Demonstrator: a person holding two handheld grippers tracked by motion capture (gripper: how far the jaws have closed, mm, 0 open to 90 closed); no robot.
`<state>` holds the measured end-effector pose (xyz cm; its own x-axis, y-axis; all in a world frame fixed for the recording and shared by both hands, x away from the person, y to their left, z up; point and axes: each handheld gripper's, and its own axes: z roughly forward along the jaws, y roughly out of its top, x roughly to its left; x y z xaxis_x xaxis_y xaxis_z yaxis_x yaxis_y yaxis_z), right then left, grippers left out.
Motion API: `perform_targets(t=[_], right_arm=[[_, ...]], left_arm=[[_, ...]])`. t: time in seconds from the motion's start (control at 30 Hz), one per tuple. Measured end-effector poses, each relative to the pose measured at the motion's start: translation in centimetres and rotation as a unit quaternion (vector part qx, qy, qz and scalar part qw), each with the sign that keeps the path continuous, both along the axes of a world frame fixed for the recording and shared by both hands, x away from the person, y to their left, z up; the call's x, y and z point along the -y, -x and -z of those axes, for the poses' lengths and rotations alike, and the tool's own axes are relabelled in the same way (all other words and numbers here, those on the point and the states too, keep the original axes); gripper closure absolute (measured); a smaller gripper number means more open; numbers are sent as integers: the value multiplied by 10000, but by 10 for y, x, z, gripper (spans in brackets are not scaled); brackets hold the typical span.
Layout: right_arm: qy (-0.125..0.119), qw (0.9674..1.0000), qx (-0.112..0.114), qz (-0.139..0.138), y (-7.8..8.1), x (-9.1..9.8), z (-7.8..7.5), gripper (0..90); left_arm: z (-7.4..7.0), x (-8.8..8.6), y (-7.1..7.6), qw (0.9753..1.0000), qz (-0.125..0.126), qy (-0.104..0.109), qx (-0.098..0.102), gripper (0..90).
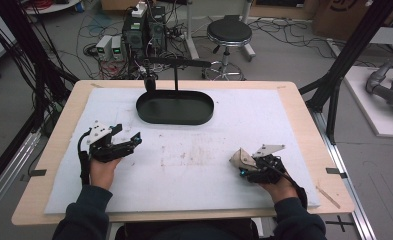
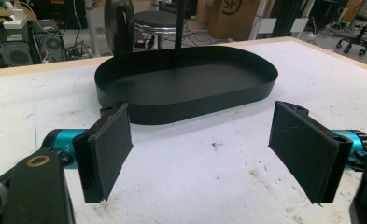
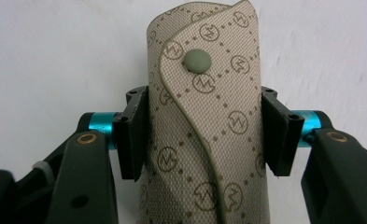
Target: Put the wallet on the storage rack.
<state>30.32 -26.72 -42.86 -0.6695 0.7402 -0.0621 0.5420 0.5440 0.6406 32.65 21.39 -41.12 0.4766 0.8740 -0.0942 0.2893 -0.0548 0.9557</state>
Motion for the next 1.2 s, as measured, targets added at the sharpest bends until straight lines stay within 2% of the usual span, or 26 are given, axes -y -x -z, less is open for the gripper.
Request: perform_targets(t=[0.13,0.27,0.3,0.33,0.4,0.6,0.8,1.0,1.1,1.17,1.2], right_arm=[[-473,9983,278,-208,-13,-9,-9,429],[-448,9970,515,-371,-34,-29,-17,430],[-448,9970,515,-371,-34,-29,-17,430],[-581,9957,579,-429,-46,-39,-21,431],[-714,9943,627,-491,-60,-49,-25,431],[-887,9895,798,-817,-104,-85,-38,429],[-1040,9860,1011,-818,-142,-117,-44,427],[-907,9874,1061,-744,-174,-142,-40,424],[-778,9888,1049,-728,-186,-152,-36,421],[-713,9909,942,-649,-192,-159,-32,417],[-669,9906,1013,-635,-195,-162,-30,416]], left_arm=[[1,1,0,10000,2,-20,-20,210],[1,0,1,10000,-3,-21,6,213],[1,0,1,10000,-3,-21,6,214],[1,0,1,10000,2,-20,1,214],[1,0,1,10000,-5,0,-4,214],[1,1,0,10000,25,5,10,214],[0,-1,2,9999,5,-86,82,214],[0,-4,4,9999,-31,-78,74,220],[0,-5,5,9999,-30,-63,81,221],[1,-6,5,9999,-19,-75,78,222],[1,-6,5,9999,-12,-68,82,223]])
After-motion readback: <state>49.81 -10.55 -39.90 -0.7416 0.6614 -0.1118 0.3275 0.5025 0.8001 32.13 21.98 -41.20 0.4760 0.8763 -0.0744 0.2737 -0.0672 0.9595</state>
